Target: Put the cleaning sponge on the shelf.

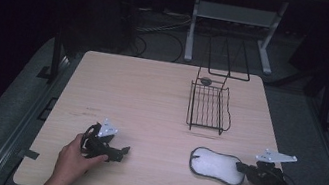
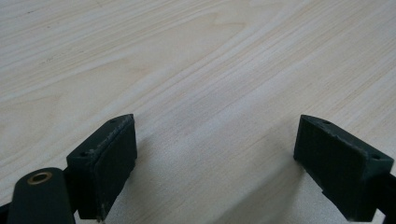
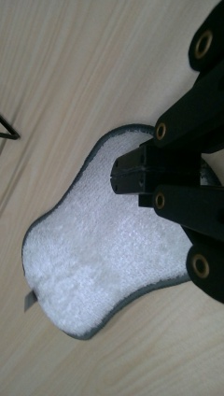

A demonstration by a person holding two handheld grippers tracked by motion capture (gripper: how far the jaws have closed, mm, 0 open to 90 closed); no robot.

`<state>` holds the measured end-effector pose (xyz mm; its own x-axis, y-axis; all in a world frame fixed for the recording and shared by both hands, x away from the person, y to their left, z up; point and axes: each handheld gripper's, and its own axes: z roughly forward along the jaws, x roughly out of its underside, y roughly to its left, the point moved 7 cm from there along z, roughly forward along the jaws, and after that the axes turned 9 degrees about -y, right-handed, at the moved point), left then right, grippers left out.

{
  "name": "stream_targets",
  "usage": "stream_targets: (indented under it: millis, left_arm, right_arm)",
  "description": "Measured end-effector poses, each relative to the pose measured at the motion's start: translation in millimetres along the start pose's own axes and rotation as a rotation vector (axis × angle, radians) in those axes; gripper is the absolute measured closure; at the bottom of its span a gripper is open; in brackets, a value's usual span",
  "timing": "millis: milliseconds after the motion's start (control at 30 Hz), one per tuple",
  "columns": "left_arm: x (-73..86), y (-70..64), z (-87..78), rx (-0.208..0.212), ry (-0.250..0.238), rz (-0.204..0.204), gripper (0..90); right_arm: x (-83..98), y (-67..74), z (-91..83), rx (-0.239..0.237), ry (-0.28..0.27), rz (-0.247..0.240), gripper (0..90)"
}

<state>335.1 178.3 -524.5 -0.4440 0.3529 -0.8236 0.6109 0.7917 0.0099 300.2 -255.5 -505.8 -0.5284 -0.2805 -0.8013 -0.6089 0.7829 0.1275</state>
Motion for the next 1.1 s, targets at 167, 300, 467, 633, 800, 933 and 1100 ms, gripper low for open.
stream_targets:
  millis: [167,300,467,633,800,933,1100]
  left_arm:
    - [-0.1,0.0,0.1,0.0,0.0,0.0,12.4]
    - [-0.1,0.0,0.2,0.0,0.0,0.0,12.4]
    - [-0.1,0.0,0.2,0.0,0.0,0.0,12.4]
    - [-0.2,-0.1,0.2,0.0,0.0,-0.001,12.4]
    - [-0.2,0.0,0.2,0.0,0.0,-0.001,12.4]
    - [-0.2,0.0,0.3,0.0,0.0,-0.001,12.4]
    - [-0.3,-0.1,0.4,0.0,-0.001,-0.002,12.4]
  right_arm:
    - [5.3,8.6,-5.5,-0.014,0.003,-0.012,89.9]
    - [8.0,16.6,-8.1,-0.027,0.007,-0.02,89.9]
    - [11.1,31.8,-9.6,-0.064,0.016,-0.034,89.9]
    - [11.9,43.0,-8.5,-0.094,0.023,-0.044,89.8]
    - [11.3,44.8,-7.5,-0.106,0.013,-0.046,87.9]
    - [7.7,42.8,-9.7,-0.101,-0.002,-0.038,78.3]
    - [-1.2,34.9,-12.8,-0.069,-0.045,-0.025,59.6]
